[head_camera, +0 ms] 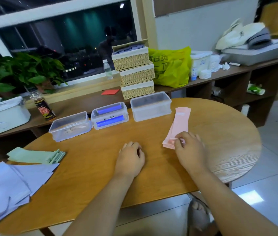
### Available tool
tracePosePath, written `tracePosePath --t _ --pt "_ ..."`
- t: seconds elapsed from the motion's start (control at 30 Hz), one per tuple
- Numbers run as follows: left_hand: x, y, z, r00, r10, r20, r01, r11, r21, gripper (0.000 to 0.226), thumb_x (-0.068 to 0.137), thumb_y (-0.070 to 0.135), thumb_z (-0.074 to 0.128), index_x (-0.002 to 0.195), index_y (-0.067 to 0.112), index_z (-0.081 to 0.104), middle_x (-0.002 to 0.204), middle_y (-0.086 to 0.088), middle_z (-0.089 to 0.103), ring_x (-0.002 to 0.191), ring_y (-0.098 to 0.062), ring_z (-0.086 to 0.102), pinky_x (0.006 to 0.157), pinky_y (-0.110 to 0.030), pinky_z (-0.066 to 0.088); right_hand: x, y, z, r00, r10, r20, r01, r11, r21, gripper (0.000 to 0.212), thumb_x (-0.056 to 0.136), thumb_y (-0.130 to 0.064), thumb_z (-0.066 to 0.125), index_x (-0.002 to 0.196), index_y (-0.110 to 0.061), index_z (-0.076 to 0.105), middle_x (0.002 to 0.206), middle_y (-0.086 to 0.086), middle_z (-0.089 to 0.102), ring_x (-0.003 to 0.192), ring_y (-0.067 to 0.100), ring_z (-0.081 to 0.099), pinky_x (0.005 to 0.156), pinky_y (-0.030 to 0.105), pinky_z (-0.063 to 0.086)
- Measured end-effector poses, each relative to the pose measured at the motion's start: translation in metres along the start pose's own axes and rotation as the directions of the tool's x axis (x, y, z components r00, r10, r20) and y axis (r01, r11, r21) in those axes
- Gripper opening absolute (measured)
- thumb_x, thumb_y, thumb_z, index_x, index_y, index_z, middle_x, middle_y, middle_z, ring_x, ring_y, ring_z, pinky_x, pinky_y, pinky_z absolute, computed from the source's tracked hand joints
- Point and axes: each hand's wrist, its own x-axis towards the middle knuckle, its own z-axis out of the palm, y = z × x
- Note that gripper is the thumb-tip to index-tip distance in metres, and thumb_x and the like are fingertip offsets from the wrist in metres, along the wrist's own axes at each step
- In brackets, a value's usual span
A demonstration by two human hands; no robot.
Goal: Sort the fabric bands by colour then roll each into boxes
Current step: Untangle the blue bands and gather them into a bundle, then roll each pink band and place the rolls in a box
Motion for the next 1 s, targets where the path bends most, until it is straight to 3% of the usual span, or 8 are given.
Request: tracePosePath --t 0.3,0.5,0.63,0.7,0.8,0.9,1.0 --pt "0.001 -0.002 0.002 1.0 0.028 -0.01 -0.028 1.0 -0.002 0.016 0.097 0.032 0.048 0.096 0.028 0.063 0.098 0.011 0.056 0.1 -0.015 0.052 0.091 -0.035 0.046 0.005 -0.004 0.008 0.994 -0.059 0.089 0.069 0.99 -0.12 0.015 0.106 -0.031 0.048 0.108 -0.033 0.063 0.114 -0.008 0.065 0.105 0.017 0.052 0.085 0.043 0.047" --pt "-0.006 -0.007 0.001 0.998 0.061 0.034 -0.061 0.998 -0.002 0.023 0.1 0.032 0.044 0.107 0.028 0.065 0.108 0.009 0.059 0.106 -0.017 0.055 0.096 -0.04 0.048 -0.004 -0.008 0.001 0.995 -0.047 0.091 0.052 0.997 -0.054 0.015 0.107 -0.03 0.051 0.113 -0.033 0.065 0.123 -0.01 0.061 0.113 0.019 0.053 0.086 0.043 0.051" --pt "-0.028 -0.004 -0.009 0.994 0.062 0.09 -0.057 0.997 -0.058 0.022 0.101 0.034 0.049 0.115 0.031 0.065 0.114 0.011 0.058 0.112 -0.016 0.054 0.1 -0.04 0.047 -0.015 -0.029 -0.02 0.999 -0.018 0.043 0.014 0.995 0.103 0.017 0.109 -0.035 0.052 0.117 -0.039 0.067 0.123 -0.02 0.06 0.118 0.013 0.054 0.088 0.04 0.058" --pt "-0.048 0.001 -0.017 0.995 0.036 0.089 -0.022 0.988 -0.154 0.021 0.099 0.034 0.053 0.117 0.033 0.065 0.115 0.013 0.058 0.113 -0.015 0.053 0.101 -0.04 0.047 -0.024 -0.048 -0.033 1.0 -0.027 0.009 0.025 0.987 0.161 0.016 0.109 -0.038 0.054 0.117 -0.042 0.067 0.12 -0.022 0.062 0.112 0.008 0.058 0.088 0.038 0.059" --pt "-0.083 0.015 -0.033 0.997 0.014 0.074 0.012 0.941 -0.337 0.023 0.099 0.032 0.059 0.122 0.035 0.062 0.118 0.017 0.056 0.117 -0.011 0.05 0.104 -0.035 0.046 -0.048 -0.08 -0.058 0.999 -0.045 0.004 0.042 0.96 0.277 0.022 0.108 -0.035 0.057 0.104 -0.054 0.066 0.107 -0.023 0.062 0.097 0.002 0.061 0.079 0.023 0.055" --pt "-0.121 0.032 -0.052 0.996 0.053 0.076 -0.01 0.88 -0.475 0.037 0.098 0.035 0.066 0.134 0.033 0.057 0.13 0.018 0.056 0.126 -0.004 0.052 0.108 -0.027 0.044 -0.079 -0.107 -0.081 0.998 0.002 0.056 -0.024 0.913 0.407 0.021 0.104 -0.024 0.062 0.104 -0.043 0.072 0.101 -0.018 0.067 0.089 0.002 0.064 0.075 0.023 0.056" --pt "-0.155 0.056 -0.082 0.987 0.049 0.154 0.084 0.657 -0.749 0.051 0.097 0.025 0.074 0.142 0.032 0.052 0.137 0.016 0.061 0.127 -0.003 0.059 0.103 -0.024 0.05 -0.109 -0.134 -0.095 0.985 0.029 0.171 -0.116 0.844 0.523 0.019 0.099 -0.017 0.067 0.106 -0.033 0.074 0.09 -0.015 0.072 0.083 0.0 0.068 0.072 0.018 0.056"
